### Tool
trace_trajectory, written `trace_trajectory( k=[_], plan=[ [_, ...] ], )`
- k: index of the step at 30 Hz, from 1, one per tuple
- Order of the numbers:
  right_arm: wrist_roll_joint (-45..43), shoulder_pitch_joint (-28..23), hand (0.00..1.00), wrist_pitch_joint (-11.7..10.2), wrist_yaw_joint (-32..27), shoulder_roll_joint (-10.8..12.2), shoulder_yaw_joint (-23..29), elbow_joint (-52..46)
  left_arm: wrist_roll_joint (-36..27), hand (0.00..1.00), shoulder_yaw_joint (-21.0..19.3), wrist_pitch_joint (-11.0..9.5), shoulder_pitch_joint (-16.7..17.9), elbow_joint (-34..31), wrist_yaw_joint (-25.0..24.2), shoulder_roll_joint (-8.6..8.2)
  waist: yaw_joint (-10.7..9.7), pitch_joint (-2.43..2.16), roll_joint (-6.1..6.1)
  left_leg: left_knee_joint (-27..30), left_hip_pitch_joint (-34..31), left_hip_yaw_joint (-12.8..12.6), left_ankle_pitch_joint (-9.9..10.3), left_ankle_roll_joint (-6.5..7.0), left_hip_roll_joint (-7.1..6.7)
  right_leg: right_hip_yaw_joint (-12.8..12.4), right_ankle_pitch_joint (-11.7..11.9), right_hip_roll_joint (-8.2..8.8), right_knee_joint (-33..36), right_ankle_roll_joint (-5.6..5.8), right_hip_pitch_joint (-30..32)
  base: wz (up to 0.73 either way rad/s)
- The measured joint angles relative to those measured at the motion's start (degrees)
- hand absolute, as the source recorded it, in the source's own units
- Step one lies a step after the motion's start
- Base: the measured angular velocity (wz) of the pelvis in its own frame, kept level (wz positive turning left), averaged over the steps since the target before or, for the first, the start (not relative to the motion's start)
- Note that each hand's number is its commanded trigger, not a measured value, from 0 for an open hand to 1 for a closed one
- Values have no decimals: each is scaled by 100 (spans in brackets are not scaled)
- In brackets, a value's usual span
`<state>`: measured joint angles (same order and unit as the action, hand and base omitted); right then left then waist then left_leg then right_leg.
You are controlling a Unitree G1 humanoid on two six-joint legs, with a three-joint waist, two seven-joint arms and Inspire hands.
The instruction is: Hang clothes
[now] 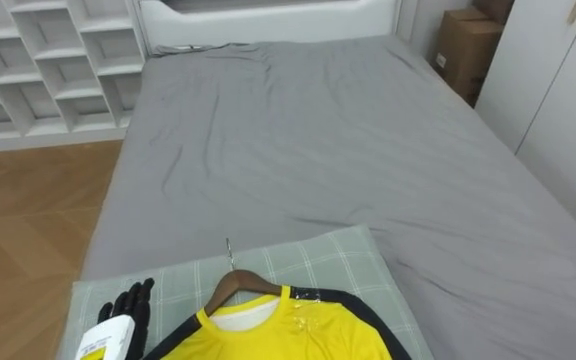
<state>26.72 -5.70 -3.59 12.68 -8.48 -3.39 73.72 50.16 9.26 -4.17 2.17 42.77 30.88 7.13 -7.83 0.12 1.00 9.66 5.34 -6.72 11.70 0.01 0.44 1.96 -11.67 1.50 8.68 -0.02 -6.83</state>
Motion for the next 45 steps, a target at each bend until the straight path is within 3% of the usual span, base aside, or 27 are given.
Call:
trace_trajectory(
  k=[8, 20, 32, 38, 45],
  plan=[
    [-3, -2, 0, 1, 3, 37, -94, -23, -338, 0, -13, 15, -55, 517, -271, -27, 1, -47, 100, 18, -142, -86, 0, 0, 20, -38, 36, -12, 6, -5, 126, -5],
    [-26, 8, 0, 4, 65, 56, -27, -20, -1019, 0, -32, 14, -247, 928, -836, -91, -2, 24, 112, 6, -71, -122, 0, 0, 40, -39, 51, -27, -2, 4, 100, 0],
    [-26, 60, 0, 63, 53, 49, -42, -16, -995, 0, -19, 133, -554, 1121, -1030, -103, 2, 5, 54, 44, -280, -119, -1, -5, 73, -57, 73, -64, 13, -31, 264, 0],
    [-31, 92, 0, 55, 56, 50, -47, -8, -952, 0, -111, 133, -624, 1142, -1077, -111, -8, 19, 39, 108, -381, -119, -1, -5, 79, -39, 74, -60, 15, -32, 352, 0],
    [-32, 139, 0, 63, 58, 48, -46, 7, -966, 0, -246, 138, -995, 1354, -1115, -129, -13, 33, 17, 112, -452, -114, -1, -5, 79, -13, 77, -59, 13, -34, 402, 0]
  ],
)
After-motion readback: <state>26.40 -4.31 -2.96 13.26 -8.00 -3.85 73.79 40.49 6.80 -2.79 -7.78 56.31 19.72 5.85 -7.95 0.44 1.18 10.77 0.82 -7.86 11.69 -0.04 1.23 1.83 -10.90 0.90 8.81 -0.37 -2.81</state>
